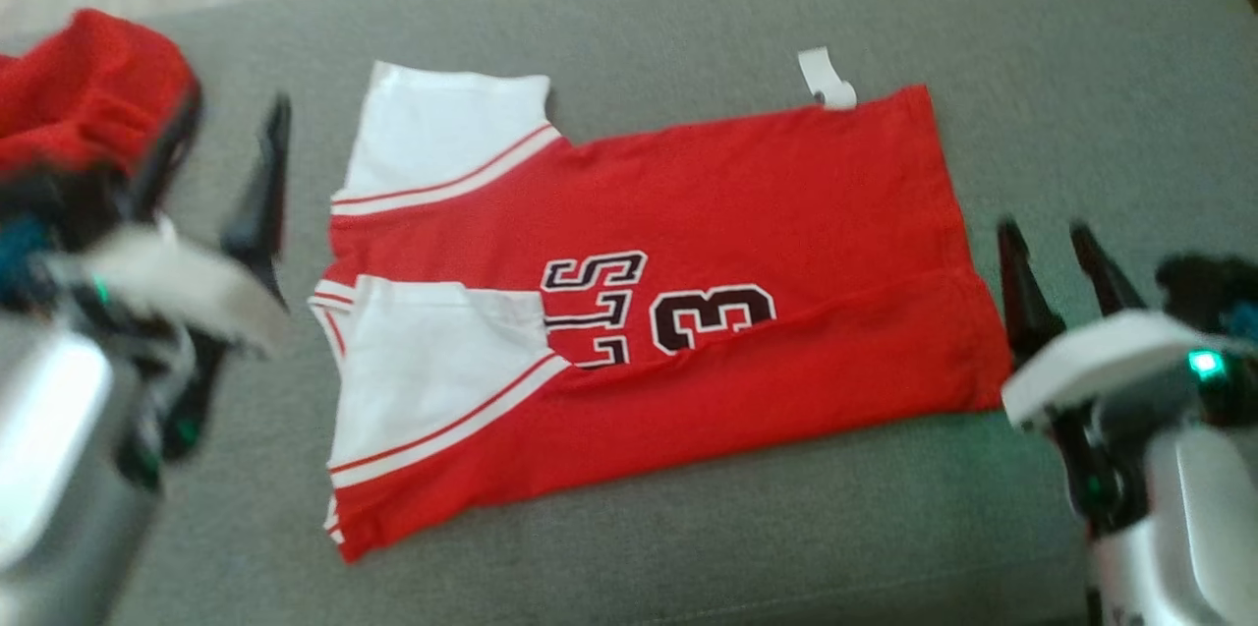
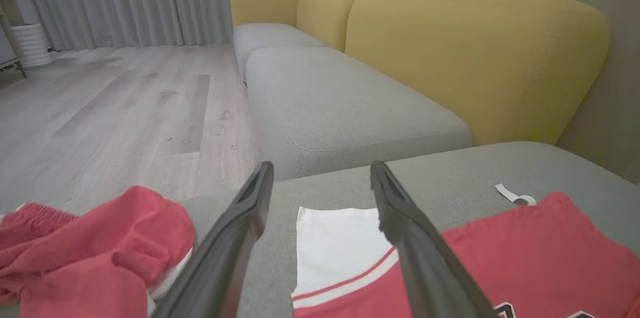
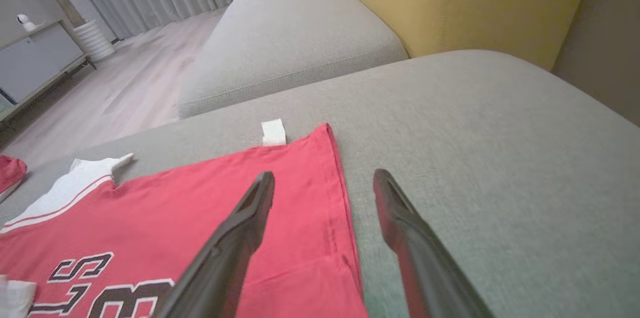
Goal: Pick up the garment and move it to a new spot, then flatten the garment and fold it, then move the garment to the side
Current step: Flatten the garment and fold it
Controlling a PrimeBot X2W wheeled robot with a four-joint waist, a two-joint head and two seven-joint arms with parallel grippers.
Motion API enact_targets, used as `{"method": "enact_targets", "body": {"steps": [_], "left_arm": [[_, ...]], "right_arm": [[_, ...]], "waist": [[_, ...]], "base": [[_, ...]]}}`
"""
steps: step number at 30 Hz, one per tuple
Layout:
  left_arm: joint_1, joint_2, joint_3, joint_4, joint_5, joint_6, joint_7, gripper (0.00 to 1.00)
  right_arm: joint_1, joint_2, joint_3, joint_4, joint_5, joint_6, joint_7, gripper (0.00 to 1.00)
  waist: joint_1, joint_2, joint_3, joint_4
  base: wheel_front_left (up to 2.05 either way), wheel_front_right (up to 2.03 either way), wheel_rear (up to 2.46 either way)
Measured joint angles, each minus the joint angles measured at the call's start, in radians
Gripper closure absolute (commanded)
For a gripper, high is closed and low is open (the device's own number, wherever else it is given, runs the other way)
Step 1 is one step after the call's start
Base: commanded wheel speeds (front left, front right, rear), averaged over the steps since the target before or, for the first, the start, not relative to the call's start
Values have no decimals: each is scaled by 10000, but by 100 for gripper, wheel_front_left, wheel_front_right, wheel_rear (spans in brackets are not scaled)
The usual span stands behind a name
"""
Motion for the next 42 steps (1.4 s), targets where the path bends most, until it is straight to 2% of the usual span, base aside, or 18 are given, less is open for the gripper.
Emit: {"method": "enact_targets", "body": {"steps": [5,11,23,29,34,35,36,37,38,42], "left_arm": [[-1965,520,-199,683,192,-617,1480,0],[-3490,616,-671,1948,297,-1177,2729,0],[-4426,813,-669,3981,347,-1277,3323,0],[-4520,871,-671,4167,324,-1277,3434,0],[-4699,903,-692,4157,201,-1300,3939,0],[-4727,920,-696,4138,134,-1338,4052,15],[-4762,940,-711,4102,94,-1373,4153,54],[-4779,947,-738,4042,63,-1379,4228,71],[-4778,941,-782,3981,63,-1379,4249,99],[-4774,940,-970,3818,71,-1453,4228,100]], "right_arm": [[-949,-6,596,-217,-2,0,109,0],[-2043,-17,1108,-253,-161,0,94,0],[-2903,-21,1927,-117,90,0,-355,0],[-3041,-19,1987,69,109,0,-474,0],[-3259,-19,2117,167,194,0,-548,0],[-3282,-19,2155,167,194,0,-548,0],[-3289,-19,2186,173,194,0,-548,0],[-3293,-19,2211,188,194,0,-548,0],[-3300,-19,2222,209,194,0,-548,0],[-3512,-19,2228,349,144,0,-543,0]], "waist": [[1,0,692,-340],[2,0,1715,-801],[1,-1,3359,-1821],[-1,0,3617,-2072],[-2,0,3681,-2125],[-2,0,3688,-2129],[-2,0,3695,-2129],[-2,0,3701,-2125],[-2,0,3706,-2120],[-1,-1,3681,-2069]], "base": [[0,0,0],[0,0,0],[0,0,0],[0,0,0],[0,0,0],[0,0,0],[0,0,0],[0,0,0],[0,0,0],[0,0,0]]}}
